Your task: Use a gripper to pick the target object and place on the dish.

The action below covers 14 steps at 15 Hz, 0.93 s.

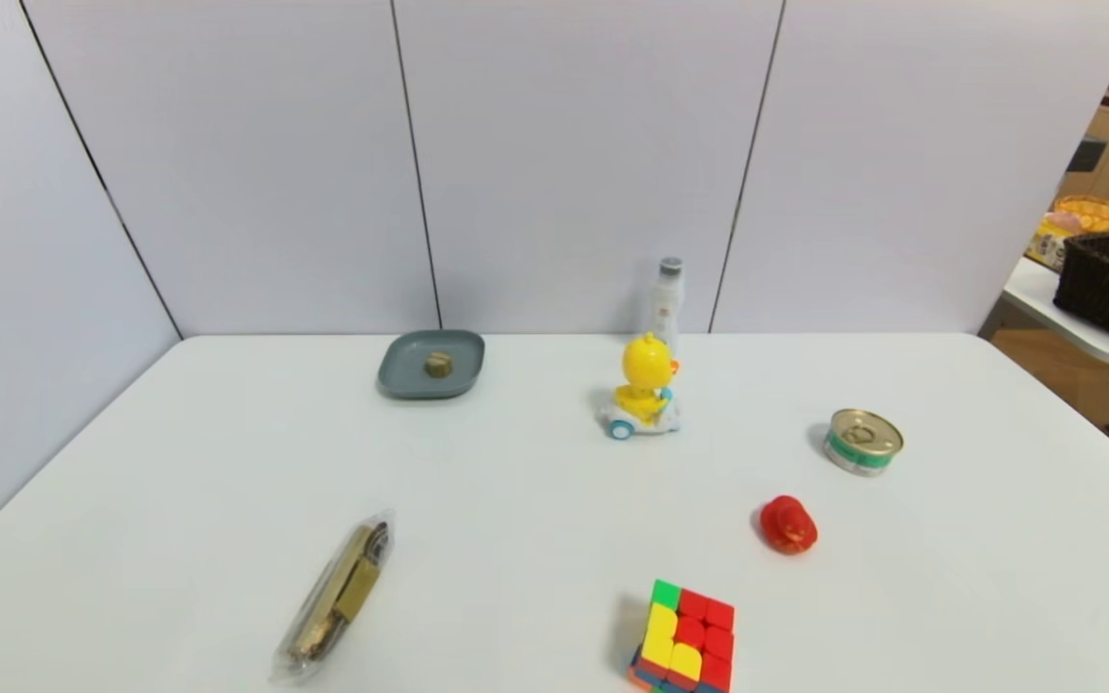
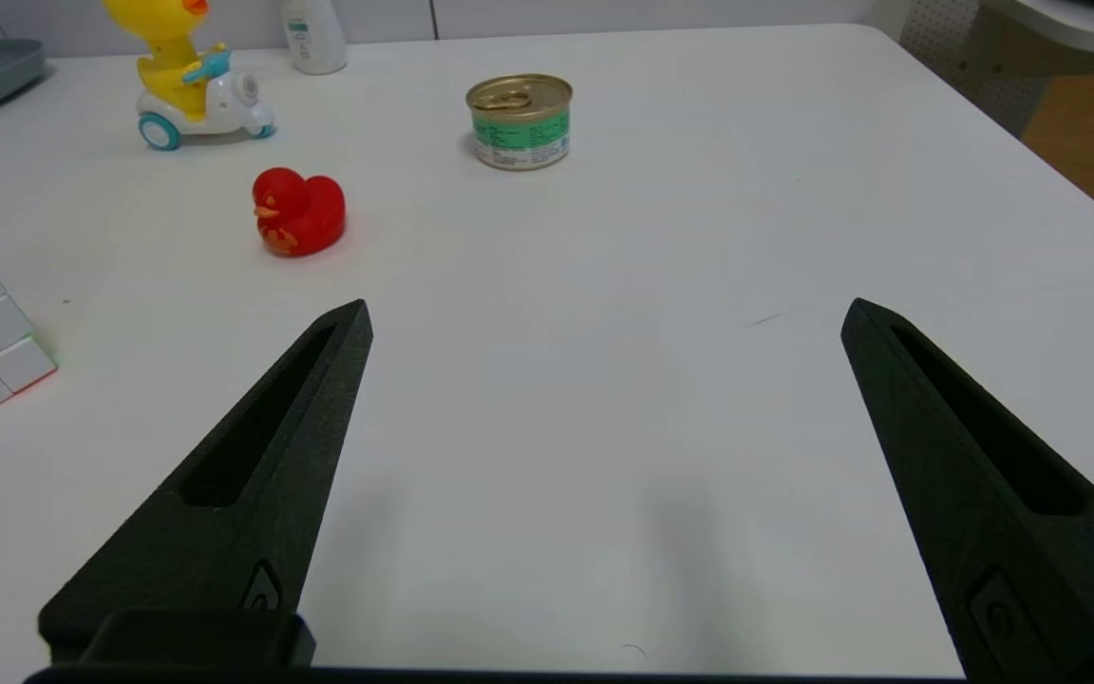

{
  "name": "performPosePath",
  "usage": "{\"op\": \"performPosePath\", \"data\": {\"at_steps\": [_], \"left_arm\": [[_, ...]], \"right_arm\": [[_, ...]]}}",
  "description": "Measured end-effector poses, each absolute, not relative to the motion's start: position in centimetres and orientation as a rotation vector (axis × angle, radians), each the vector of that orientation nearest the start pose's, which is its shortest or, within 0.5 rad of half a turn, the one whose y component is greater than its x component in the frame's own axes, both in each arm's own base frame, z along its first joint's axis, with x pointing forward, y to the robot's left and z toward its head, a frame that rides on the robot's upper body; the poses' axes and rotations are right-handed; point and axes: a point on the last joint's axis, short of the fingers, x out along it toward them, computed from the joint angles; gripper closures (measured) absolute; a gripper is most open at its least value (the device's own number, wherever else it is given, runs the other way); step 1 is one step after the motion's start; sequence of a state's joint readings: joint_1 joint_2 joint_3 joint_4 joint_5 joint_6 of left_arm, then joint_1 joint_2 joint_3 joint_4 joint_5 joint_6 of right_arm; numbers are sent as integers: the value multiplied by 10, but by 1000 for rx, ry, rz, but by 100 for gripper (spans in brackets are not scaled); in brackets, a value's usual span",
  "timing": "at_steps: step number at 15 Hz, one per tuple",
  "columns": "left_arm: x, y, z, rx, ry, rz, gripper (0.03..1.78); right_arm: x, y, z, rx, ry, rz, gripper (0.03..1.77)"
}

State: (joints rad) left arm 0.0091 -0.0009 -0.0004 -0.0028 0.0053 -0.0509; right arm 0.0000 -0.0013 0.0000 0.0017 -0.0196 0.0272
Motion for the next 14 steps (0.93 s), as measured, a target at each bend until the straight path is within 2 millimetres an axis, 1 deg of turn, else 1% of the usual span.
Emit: {"op": "performPosePath", "data": {"at_steps": [14], "left_arm": [[-23, 0, 76, -64, -2, 18, 12]], "right_arm": [[-23, 0, 75, 27, 0, -20, 9]]}}
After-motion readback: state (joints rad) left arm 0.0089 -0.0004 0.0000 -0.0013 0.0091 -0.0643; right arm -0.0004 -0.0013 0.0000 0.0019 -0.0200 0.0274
